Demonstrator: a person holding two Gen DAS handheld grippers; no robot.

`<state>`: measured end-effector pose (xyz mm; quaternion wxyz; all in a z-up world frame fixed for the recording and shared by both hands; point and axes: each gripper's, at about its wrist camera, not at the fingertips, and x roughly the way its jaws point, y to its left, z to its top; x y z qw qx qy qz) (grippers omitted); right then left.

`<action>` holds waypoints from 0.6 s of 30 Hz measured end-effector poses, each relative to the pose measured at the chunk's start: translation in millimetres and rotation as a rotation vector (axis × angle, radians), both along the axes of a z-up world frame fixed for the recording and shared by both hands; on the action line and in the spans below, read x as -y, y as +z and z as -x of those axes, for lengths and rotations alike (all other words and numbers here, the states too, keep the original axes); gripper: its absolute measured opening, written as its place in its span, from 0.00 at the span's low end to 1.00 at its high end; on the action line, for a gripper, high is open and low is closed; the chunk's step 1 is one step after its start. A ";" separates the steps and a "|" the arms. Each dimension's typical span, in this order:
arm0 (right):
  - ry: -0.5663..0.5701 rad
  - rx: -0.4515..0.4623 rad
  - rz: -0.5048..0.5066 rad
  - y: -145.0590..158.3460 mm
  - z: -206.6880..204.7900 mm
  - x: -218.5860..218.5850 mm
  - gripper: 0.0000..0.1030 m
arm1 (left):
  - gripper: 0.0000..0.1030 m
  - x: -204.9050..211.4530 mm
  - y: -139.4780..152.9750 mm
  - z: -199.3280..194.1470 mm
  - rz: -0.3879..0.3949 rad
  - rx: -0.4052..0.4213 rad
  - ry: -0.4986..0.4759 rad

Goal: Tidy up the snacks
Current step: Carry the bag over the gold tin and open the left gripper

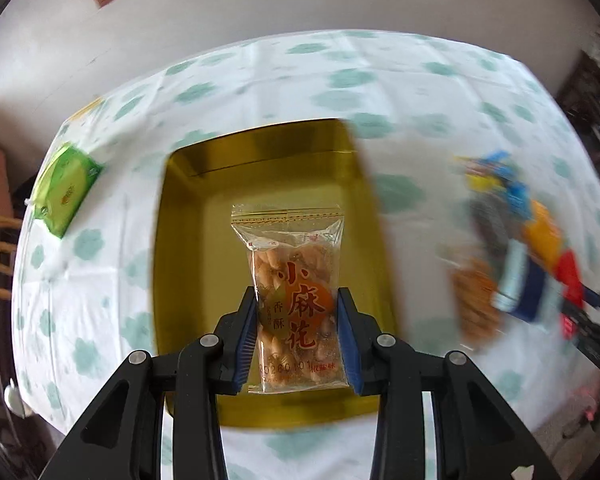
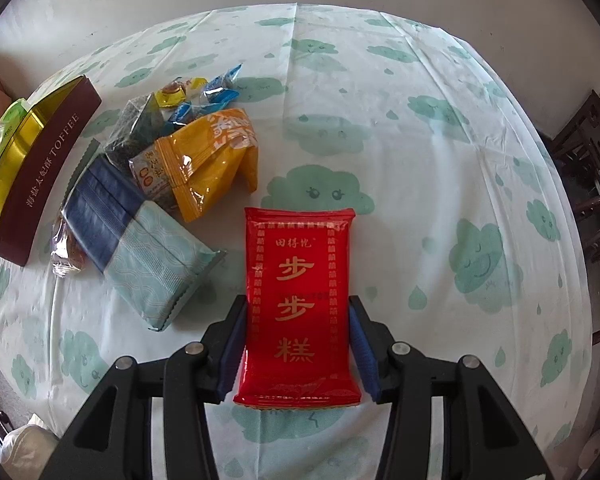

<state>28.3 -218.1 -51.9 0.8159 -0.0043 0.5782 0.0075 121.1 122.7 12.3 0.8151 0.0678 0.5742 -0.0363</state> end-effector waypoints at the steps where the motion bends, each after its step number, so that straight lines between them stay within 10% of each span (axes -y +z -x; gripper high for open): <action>1: -0.002 -0.002 0.001 -0.1 -0.2 -0.3 0.48 | 0.32 -7.3 -5.6 -7.5 0.000 -0.010 0.005; 18: -0.033 -0.043 0.002 -1.4 -4.8 -0.8 0.48 | 0.33 -44.4 -59.9 -53.8 -0.018 -0.097 0.017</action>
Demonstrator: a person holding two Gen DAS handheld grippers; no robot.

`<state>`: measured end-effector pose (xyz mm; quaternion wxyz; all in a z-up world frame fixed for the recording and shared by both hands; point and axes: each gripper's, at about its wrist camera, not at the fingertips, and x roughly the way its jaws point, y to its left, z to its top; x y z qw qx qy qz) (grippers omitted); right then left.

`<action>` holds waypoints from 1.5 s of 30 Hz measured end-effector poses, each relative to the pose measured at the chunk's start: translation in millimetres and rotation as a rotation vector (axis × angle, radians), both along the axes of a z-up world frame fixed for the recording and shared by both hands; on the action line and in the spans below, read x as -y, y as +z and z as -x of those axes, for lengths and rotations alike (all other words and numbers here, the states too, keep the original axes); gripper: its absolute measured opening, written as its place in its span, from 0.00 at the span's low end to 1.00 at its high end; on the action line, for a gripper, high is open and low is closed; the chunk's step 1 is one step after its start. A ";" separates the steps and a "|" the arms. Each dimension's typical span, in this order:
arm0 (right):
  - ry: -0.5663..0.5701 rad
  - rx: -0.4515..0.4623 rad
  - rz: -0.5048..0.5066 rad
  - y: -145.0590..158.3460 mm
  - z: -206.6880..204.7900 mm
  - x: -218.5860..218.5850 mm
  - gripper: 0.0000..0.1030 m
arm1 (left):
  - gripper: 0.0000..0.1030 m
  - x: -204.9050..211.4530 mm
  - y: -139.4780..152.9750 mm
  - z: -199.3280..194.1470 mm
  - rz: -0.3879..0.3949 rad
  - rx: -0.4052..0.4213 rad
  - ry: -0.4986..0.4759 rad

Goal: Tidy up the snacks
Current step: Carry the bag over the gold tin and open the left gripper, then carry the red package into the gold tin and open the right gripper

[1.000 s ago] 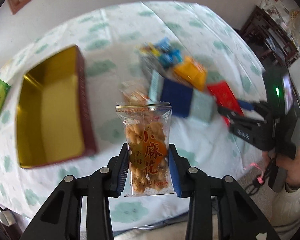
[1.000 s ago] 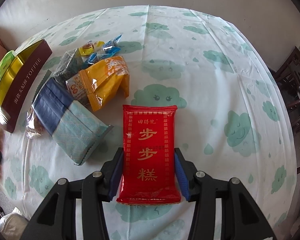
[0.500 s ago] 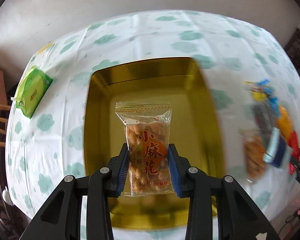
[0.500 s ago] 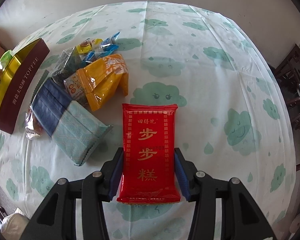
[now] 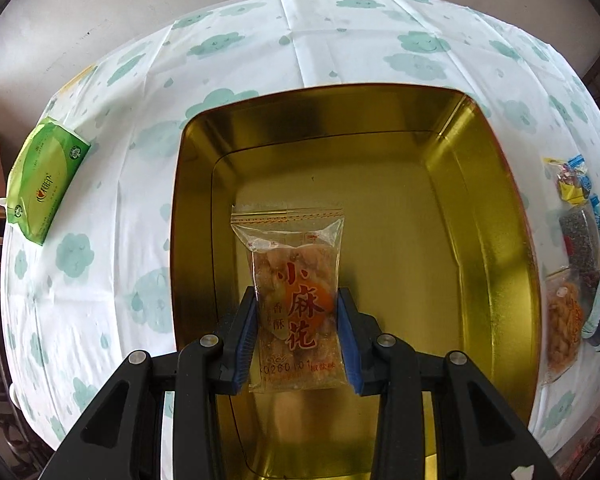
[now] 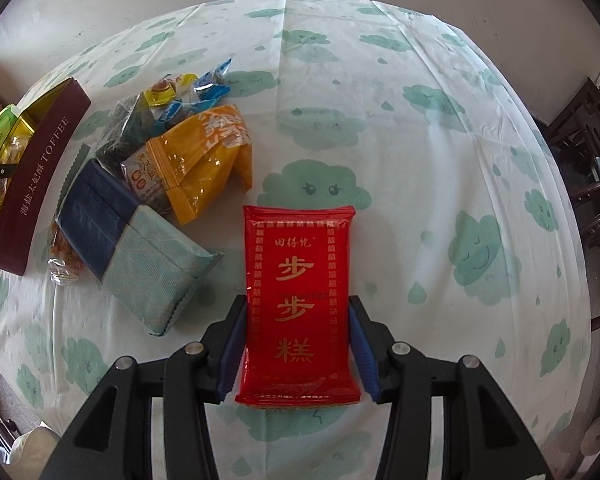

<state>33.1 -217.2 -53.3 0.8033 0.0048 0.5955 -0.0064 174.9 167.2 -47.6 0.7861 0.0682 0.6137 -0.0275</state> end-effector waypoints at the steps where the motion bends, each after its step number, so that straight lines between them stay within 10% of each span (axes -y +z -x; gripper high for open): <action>1: -0.002 -0.001 0.000 0.0 0.0 -0.2 0.48 | 0.33 -0.3 -2.0 -0.3 0.002 -0.002 0.002; 14: -0.015 0.024 0.014 1.8 4.6 -2.8 0.44 | 0.47 -1.1 -2.1 8.7 0.003 0.019 0.021; 18: -0.038 0.045 0.014 2.9 8.2 -2.5 0.44 | 0.68 3.7 10.7 19.2 0.008 0.064 0.016; 32: -0.112 0.208 -0.015 55.4 11.6 -4.6 0.43 | 0.85 2.4 70.0 63.5 0.018 0.280 0.054; 45: 0.165 0.257 -0.213 101.1 -18.4 -134.7 0.43 | 0.93 -69.5 103.1 110.0 0.003 0.359 0.255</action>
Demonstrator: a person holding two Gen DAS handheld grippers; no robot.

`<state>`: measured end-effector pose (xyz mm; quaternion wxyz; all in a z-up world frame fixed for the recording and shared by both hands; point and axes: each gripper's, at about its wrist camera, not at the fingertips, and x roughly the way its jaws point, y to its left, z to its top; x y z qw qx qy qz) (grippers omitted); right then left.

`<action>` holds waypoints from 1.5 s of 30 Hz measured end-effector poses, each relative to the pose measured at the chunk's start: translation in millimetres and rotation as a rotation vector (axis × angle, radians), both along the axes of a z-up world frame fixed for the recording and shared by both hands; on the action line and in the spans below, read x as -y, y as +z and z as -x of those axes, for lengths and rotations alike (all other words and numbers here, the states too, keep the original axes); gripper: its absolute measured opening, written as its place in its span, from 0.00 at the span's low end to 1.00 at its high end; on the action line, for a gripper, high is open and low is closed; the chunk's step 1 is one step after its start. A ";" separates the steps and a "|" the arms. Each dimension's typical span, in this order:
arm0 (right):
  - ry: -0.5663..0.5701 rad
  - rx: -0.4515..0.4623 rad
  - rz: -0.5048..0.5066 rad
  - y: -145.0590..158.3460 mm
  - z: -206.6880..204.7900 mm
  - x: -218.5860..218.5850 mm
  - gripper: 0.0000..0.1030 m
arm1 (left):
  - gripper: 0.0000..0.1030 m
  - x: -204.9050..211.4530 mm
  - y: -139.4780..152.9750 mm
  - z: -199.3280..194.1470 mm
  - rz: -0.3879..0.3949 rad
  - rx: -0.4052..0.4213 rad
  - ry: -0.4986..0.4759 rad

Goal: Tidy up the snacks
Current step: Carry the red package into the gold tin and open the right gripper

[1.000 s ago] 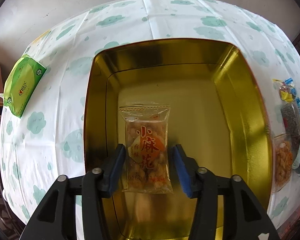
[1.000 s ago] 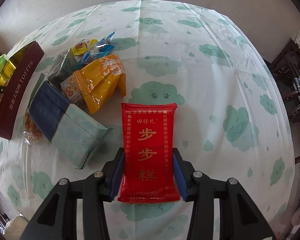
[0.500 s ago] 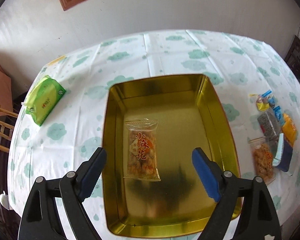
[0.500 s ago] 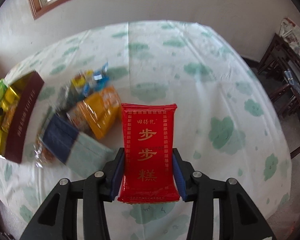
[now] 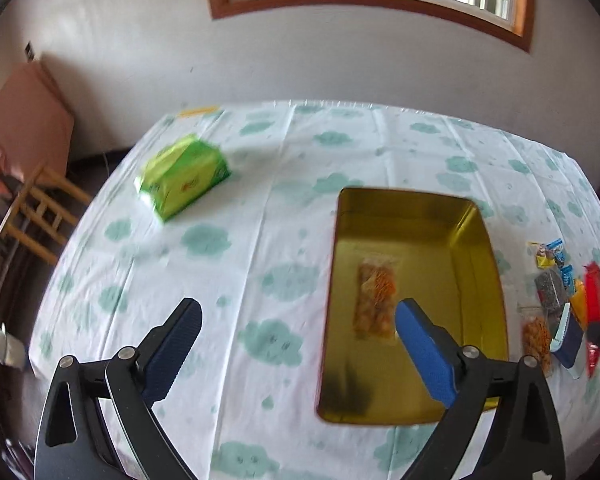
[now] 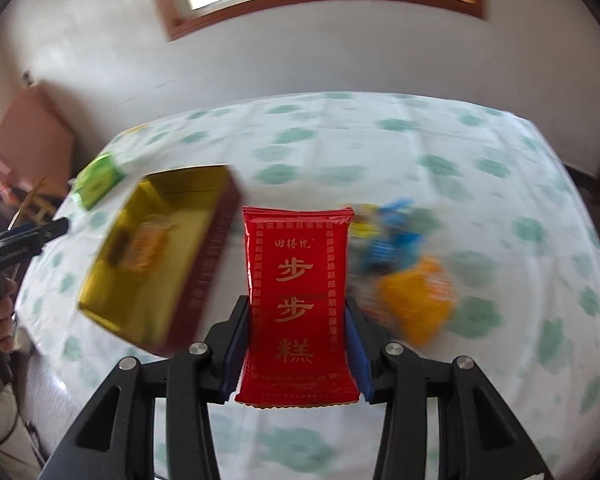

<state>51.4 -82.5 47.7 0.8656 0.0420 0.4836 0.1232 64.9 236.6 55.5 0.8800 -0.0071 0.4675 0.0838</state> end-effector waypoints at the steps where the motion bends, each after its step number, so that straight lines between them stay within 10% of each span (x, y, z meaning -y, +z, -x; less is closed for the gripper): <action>1: 0.026 -0.001 -0.002 0.1 -1.8 -11.4 0.43 | 0.93 -4.3 -2.2 3.6 0.006 -0.004 0.011; 21: 0.343 -0.203 -0.011 -55.4 -40.8 -209.1 0.43 | 0.93 -86.6 -32.4 55.9 0.118 -0.059 0.253; 45: 0.276 -0.230 -0.027 -85.2 -67.3 -245.9 0.46 | 0.93 -98.2 -48.4 66.6 0.143 -0.098 0.286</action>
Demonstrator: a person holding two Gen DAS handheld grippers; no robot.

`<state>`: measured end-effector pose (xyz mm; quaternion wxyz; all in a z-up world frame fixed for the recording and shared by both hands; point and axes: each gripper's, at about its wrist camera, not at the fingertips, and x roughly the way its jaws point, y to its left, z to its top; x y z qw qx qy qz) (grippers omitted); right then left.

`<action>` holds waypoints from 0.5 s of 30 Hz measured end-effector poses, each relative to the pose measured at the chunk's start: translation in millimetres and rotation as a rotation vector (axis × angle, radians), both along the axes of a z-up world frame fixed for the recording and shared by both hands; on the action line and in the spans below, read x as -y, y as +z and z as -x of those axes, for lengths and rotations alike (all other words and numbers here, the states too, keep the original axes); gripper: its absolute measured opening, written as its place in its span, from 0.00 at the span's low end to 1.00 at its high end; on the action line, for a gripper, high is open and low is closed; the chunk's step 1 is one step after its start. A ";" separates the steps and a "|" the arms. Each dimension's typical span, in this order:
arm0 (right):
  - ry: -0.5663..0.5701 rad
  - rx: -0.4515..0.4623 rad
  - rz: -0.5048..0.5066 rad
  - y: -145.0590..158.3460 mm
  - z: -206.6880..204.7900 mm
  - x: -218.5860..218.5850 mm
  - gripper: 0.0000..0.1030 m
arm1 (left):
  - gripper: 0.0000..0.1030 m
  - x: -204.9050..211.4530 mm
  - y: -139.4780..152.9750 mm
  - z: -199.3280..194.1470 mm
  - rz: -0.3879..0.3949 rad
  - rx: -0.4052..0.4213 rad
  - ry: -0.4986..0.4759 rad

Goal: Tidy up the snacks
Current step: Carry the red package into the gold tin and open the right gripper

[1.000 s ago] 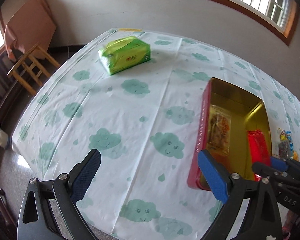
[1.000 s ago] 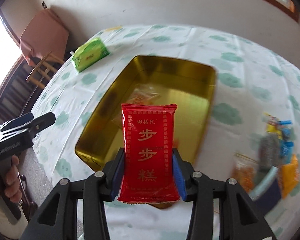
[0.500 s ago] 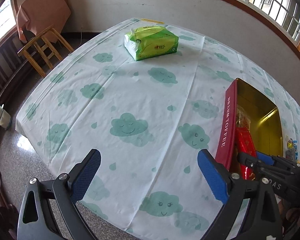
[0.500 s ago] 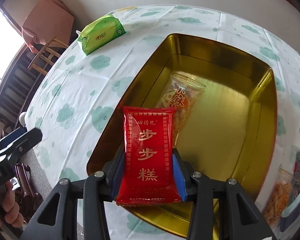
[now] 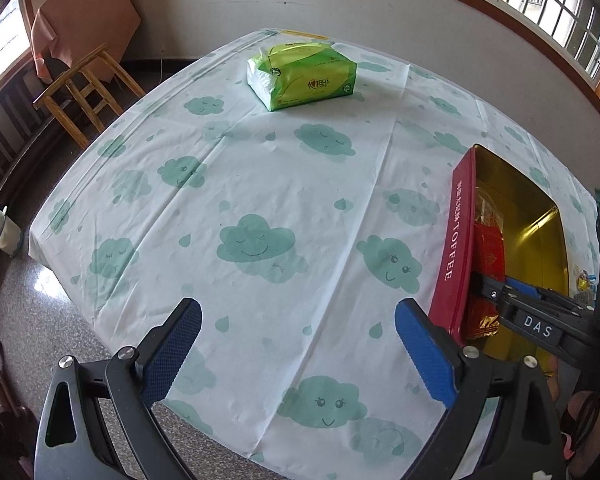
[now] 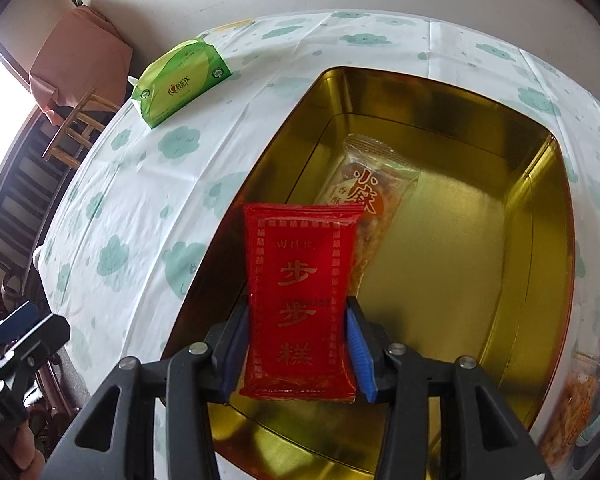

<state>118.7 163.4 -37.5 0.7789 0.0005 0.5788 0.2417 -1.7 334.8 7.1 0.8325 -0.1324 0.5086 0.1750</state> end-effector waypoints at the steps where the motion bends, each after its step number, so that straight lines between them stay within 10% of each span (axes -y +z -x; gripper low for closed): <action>1: 0.004 0.004 0.002 0.2 0.4 0.2 0.47 | 0.93 2.2 0.2 0.0 0.001 0.001 -0.004; 15: 0.046 0.117 0.003 37.9 30.7 32.9 0.56 | 0.93 67.2 19.8 3.6 -0.001 0.068 -0.153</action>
